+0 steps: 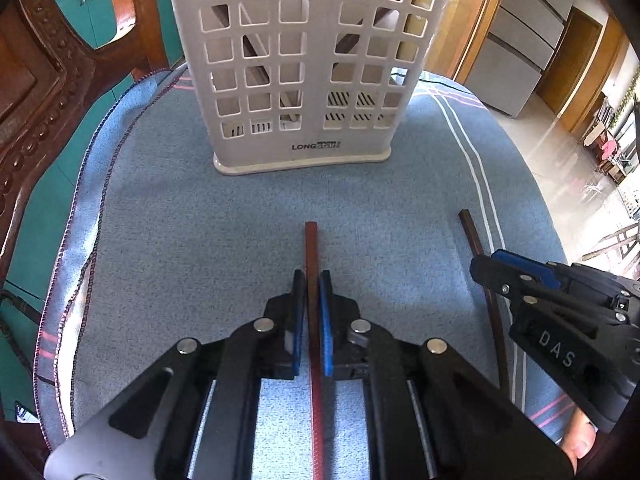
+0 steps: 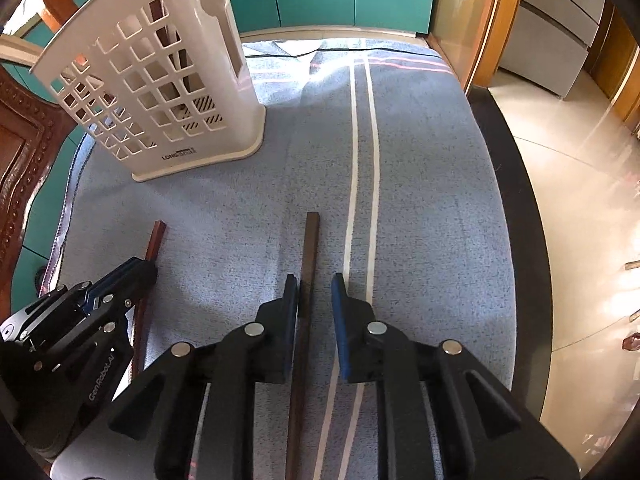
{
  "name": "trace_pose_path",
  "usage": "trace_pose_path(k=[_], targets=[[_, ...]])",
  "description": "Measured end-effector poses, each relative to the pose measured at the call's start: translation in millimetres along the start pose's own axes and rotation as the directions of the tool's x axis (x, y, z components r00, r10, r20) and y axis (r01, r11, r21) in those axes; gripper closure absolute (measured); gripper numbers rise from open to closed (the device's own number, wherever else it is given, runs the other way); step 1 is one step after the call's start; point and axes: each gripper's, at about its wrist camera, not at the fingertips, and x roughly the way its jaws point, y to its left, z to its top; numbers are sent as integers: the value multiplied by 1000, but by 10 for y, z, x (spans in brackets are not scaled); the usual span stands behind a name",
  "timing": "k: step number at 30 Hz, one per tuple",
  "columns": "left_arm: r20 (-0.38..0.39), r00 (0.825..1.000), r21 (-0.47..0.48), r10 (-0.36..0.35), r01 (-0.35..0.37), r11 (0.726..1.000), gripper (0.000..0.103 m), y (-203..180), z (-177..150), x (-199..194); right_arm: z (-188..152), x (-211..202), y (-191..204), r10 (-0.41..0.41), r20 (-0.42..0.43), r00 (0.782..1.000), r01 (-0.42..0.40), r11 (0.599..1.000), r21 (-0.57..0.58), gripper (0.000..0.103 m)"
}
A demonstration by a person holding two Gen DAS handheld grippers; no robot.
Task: Organize utensils
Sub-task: 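Close right gripper on a dark brown chopstick while left gripper closes on a red chopstick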
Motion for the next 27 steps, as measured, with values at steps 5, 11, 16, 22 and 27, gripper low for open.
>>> trace_pose_path(k=[5,11,16,22,27], targets=[[-3,1000,2,2,-2,1000,94,-9,-8,-8,-27,2,96,-25,21,999,26,999,-38,76],[-6,1000,-14,-2,1,1000,74,22,21,-12,-20,24,184,-69,55,996,73,995,-74,74],[16,1000,-46,1,-1,999,46,86,44,-69,1,27,197,-80,63,995,85,993,-78,74],[-4,999,-14,46,-47,999,46,53,22,23,1,19,200,-80,61,995,85,993,-78,73],[-1,998,2,67,-67,998,46,-12,30,42,2,23,200,-78,59,995,83,993,-81,73]])
